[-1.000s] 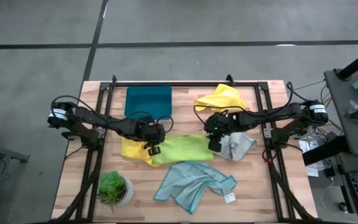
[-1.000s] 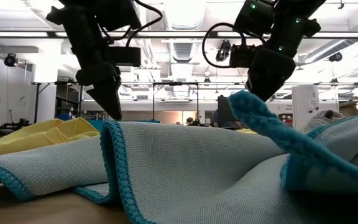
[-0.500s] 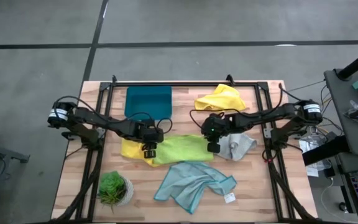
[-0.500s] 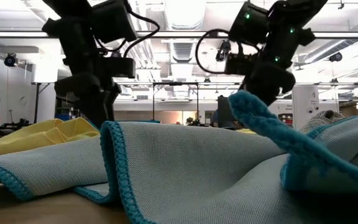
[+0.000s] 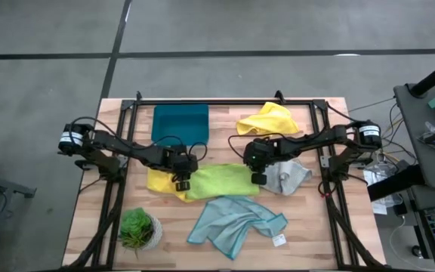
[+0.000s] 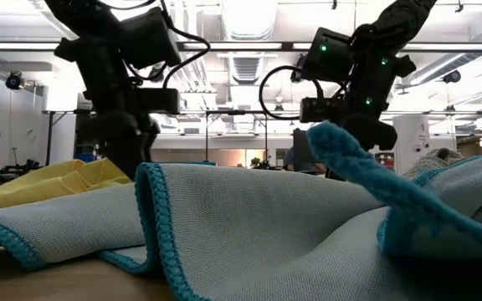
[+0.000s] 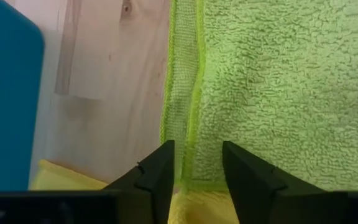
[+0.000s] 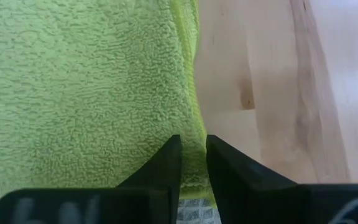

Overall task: Fold microfiber towels
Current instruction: Fold the green microfiber towel

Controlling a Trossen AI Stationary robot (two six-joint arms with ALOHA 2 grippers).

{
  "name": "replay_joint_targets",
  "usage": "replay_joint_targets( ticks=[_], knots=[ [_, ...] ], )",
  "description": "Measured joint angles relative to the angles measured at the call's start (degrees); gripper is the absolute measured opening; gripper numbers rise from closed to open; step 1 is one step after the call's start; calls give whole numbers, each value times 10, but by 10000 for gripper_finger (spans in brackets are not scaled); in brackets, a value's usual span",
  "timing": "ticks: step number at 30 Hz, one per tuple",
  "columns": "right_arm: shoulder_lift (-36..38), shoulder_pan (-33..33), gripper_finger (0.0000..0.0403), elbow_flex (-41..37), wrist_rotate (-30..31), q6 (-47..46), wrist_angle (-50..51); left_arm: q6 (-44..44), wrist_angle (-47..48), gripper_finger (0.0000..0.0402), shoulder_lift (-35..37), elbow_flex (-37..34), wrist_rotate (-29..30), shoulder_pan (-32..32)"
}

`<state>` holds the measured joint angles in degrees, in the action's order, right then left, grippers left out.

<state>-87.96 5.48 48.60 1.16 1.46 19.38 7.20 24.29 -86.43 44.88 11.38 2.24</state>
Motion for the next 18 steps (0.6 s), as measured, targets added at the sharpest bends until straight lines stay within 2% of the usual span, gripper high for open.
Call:
replay_joint_targets(
  ticks=[7, 15, 18],
  knots=[
    [1, 1, 11, 0, -16, 7, 7, 0, 1, 9, 0, -1, 0, 0],
    [34, 1, 8, 0, -11, 8, 23, 0, 7, 2, 7, 4, 0, 0],
    [54, 1, 8, 0, -10, 7, 30, -1, 7, 1, 13, 9, 21, 0]
  ],
)
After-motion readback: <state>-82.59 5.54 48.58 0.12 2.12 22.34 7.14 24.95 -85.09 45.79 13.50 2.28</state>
